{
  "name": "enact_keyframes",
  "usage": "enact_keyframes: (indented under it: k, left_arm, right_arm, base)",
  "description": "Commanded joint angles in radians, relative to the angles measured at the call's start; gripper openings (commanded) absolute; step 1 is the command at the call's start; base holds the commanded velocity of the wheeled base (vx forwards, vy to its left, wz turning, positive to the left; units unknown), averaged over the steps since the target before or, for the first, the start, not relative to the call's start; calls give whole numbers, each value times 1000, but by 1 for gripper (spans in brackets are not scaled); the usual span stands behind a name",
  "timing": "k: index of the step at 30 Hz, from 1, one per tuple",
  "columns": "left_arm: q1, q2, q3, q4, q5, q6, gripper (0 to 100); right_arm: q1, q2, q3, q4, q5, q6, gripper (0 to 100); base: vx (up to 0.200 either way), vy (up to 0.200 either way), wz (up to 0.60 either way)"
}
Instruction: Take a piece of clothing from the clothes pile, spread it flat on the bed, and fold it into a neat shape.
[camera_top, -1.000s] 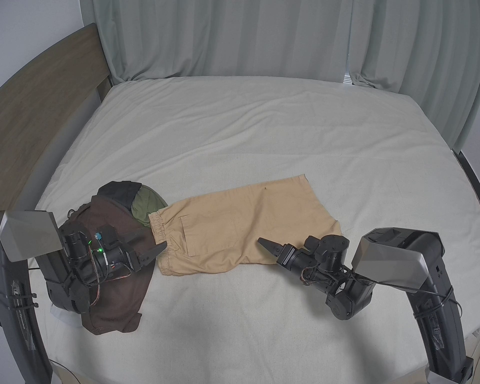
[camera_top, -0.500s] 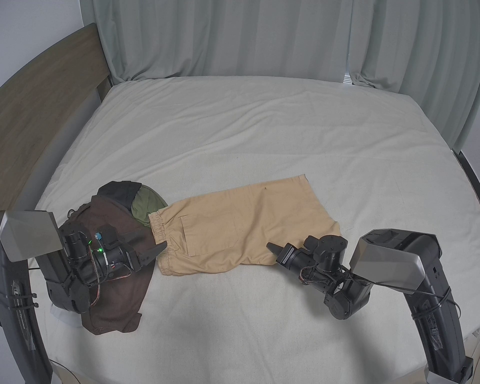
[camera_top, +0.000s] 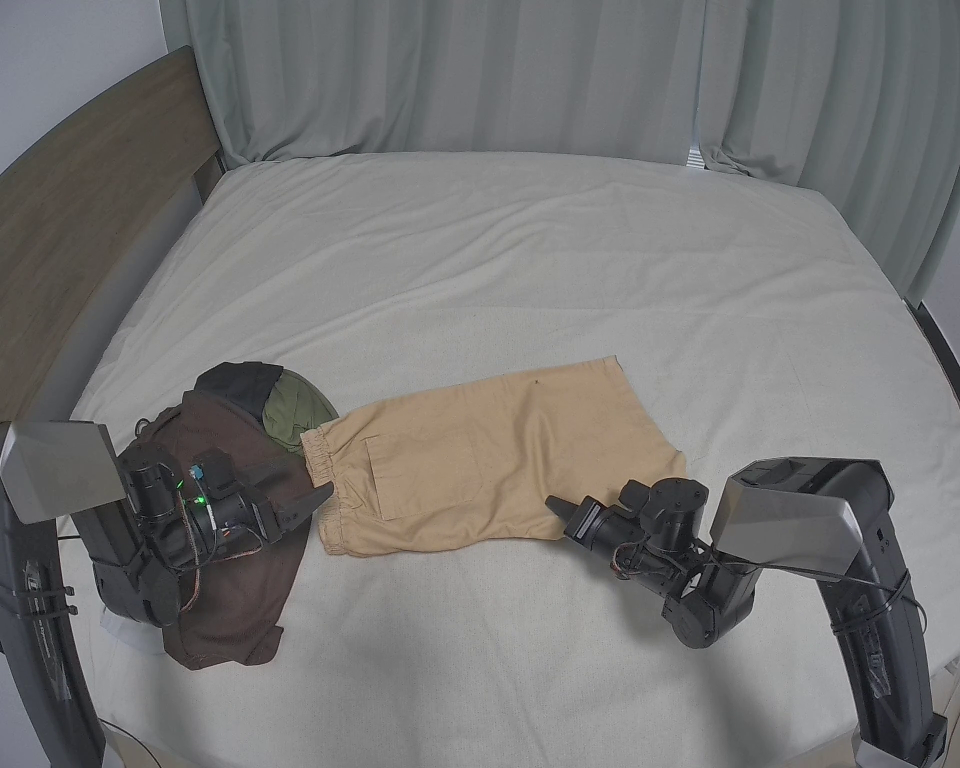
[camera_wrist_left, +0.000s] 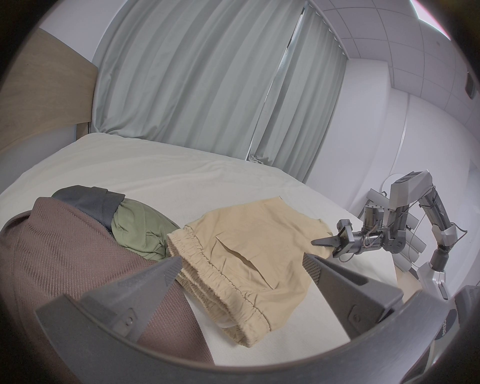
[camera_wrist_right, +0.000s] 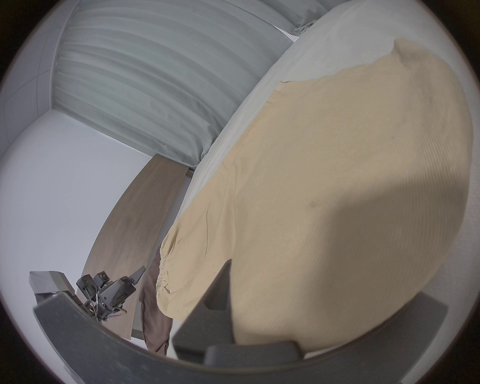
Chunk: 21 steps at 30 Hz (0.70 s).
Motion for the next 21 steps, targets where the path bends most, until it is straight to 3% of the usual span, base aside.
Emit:
enact_keyframes:
  k: [1,21]
  left_arm:
    - [5,1,-7,-1,0,-3,100]
    - [9,3,-4,-1,-6,-32,100]
  right_arm:
    - [-4,-45,92,-40,3,-26,0]
    - [-1,-200,485,-59,-2,-101,0]
  base:
    - [0,0,0]
    - [0,0,0]
